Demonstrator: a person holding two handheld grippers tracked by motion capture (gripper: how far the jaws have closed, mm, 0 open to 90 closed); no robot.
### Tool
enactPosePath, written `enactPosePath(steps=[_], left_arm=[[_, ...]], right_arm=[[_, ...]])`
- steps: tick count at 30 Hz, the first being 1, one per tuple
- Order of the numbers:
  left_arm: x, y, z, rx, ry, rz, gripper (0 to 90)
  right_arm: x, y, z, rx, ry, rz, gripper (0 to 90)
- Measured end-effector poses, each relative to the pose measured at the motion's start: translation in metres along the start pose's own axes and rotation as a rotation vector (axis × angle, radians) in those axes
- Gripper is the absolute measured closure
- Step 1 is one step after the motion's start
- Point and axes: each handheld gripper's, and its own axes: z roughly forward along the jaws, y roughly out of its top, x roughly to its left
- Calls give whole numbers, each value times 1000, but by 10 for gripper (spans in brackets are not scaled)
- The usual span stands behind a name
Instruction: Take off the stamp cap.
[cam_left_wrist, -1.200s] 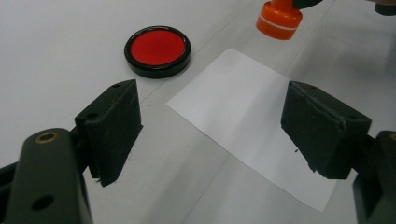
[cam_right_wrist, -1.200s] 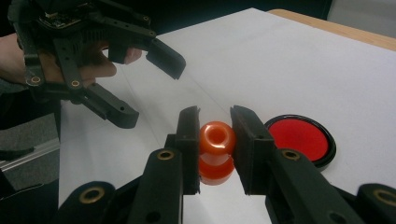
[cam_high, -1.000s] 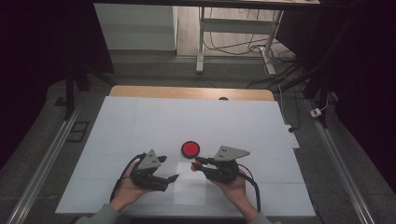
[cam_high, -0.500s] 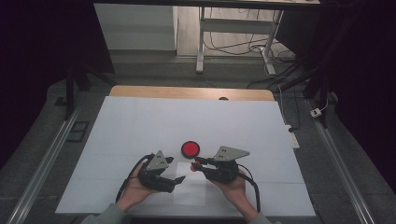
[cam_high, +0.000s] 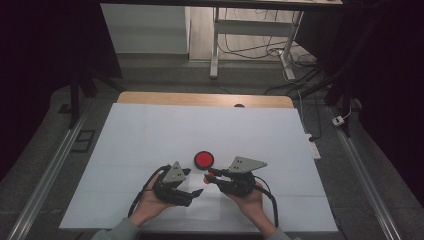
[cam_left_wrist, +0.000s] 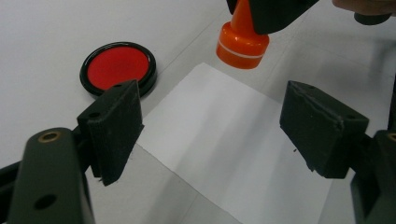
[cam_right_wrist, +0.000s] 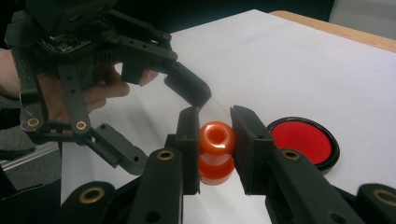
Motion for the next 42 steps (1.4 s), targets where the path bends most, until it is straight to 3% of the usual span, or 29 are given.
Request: enactPosePath(steps=[23, 35, 42], left_arm=[[-6, 12, 17, 0, 0, 15, 226], [-8, 14, 26, 7, 3, 25, 279], [-8, 14, 28, 3, 6, 38, 378]], right_arm=[[1, 0, 3, 3, 8, 1, 720], [1, 0, 3, 4, 7, 0, 721], [0, 0, 3, 3, 7, 0, 721]])
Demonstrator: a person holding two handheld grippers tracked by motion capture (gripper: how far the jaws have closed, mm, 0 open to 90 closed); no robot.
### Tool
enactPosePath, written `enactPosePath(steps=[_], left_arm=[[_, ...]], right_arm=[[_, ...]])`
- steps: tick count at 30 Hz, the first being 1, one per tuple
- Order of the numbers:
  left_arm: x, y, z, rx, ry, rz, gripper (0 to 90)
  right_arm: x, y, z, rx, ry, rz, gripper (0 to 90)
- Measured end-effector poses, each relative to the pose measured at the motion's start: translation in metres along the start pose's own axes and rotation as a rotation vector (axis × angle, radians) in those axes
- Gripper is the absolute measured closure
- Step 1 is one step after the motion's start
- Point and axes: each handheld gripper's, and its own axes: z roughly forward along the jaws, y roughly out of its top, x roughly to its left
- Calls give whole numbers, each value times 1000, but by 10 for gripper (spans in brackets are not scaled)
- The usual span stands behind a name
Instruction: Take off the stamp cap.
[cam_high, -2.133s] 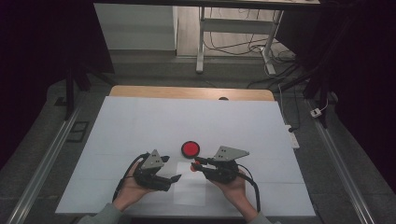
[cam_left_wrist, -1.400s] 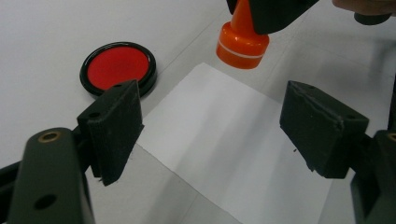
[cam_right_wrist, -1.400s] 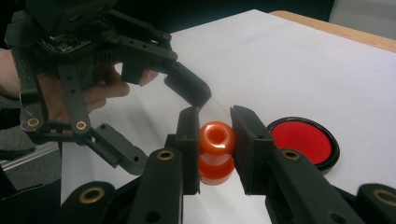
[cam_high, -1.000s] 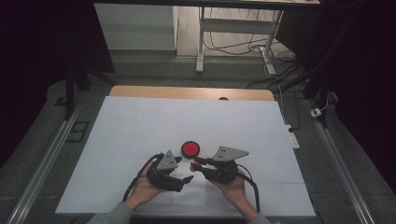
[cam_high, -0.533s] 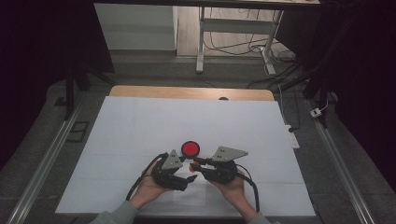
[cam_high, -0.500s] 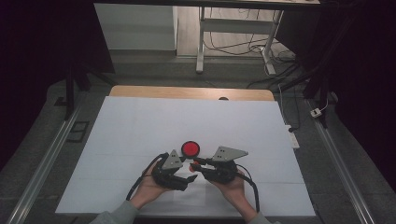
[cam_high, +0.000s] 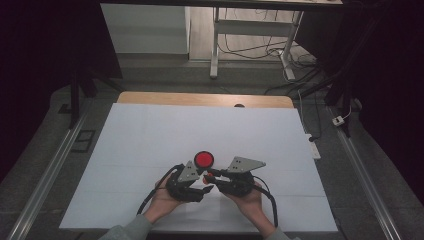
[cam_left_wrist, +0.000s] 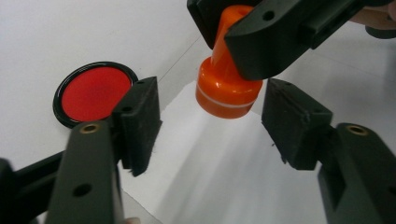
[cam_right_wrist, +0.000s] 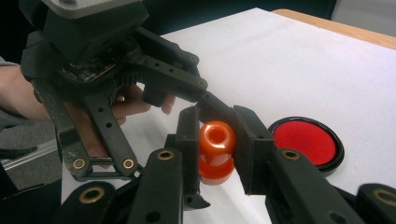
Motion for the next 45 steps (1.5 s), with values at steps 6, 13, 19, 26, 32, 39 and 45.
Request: enactPosePath(steps=[6, 13, 19, 26, 32, 39, 45], left_arm=[[-1, 0, 1, -7, 5, 13, 460], [-2, 0, 3, 3, -10, 30, 523], [-2, 0, 3, 3, -17, 37, 583], [-1, 0, 3, 5, -26, 36, 633], [-1, -1, 3, 11, -29, 40, 643], [-1, -1, 2, 17, -24, 52, 648], [-2, -1, 2, 19, -13, 66, 650]], right_arm=[[0, 0, 0, -1, -1, 1, 720], [0, 0, 0, 0, 2, 0, 721], [0, 0, 0, 0, 1, 3, 721], [0, 0, 0, -2, 1, 3, 721], [0, -1, 1, -7, 0, 1, 721], [1, -1, 1, -1, -3, -3, 723], [2, -1, 1, 0, -5, -6, 723]])
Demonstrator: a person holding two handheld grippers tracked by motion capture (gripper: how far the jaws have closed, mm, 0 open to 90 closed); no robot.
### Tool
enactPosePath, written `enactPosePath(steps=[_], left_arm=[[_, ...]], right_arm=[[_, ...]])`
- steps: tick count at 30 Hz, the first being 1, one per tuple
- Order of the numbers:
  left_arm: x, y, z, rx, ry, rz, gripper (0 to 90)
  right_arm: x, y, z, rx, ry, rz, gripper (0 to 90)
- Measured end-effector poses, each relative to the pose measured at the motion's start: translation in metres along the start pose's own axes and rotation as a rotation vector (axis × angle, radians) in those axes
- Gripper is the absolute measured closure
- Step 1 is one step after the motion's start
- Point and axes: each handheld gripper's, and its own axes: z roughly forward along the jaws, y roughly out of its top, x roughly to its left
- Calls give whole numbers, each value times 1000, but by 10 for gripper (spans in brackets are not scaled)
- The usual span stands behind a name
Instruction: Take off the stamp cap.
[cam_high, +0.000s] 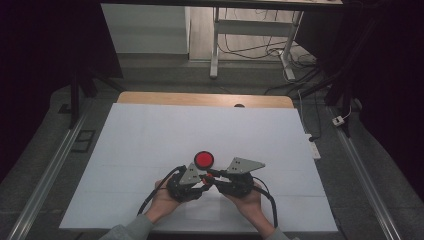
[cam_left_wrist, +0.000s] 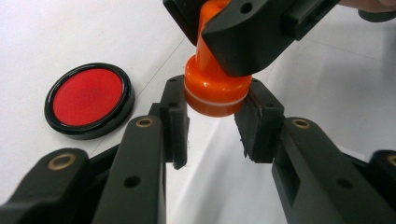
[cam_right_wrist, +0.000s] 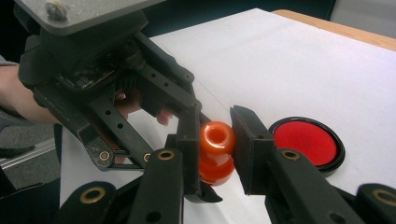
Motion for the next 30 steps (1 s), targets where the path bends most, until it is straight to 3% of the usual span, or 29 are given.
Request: enactPosePath(steps=[30], left_arm=[[0, -1, -2, -9, 1, 22, 652]], right_arm=[[3, 1, -1, -13, -12, 4, 726]])
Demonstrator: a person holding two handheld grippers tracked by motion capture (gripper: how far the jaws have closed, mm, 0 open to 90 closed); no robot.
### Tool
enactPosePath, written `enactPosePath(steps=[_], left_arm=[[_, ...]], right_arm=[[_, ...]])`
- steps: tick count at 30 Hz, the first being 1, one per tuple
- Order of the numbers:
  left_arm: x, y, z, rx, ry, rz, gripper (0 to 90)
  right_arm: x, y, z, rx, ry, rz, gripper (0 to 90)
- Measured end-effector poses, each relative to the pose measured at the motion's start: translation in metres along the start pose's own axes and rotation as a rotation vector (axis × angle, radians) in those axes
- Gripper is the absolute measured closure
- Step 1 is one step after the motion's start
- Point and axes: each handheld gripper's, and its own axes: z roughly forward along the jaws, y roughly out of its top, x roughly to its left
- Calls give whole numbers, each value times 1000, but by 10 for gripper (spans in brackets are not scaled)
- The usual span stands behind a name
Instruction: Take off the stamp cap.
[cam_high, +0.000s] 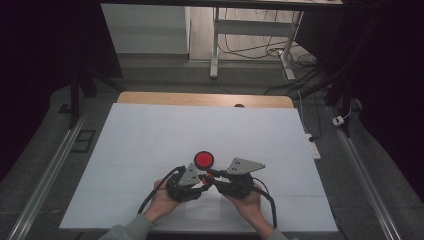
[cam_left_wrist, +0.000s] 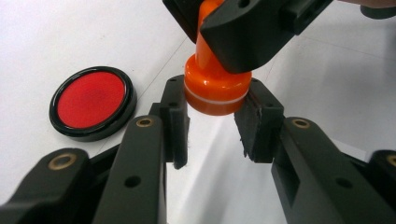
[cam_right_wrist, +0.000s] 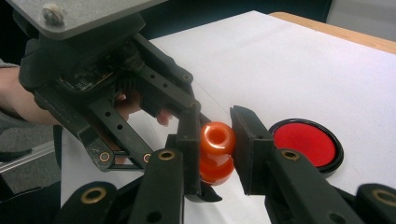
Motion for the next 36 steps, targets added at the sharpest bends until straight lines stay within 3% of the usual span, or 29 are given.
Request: enactPosePath(steps=[36], left_arm=[[-1, 0, 0, 12, 15, 19, 653]], right_arm=[[0, -1, 0, 3, -2, 14, 727]])
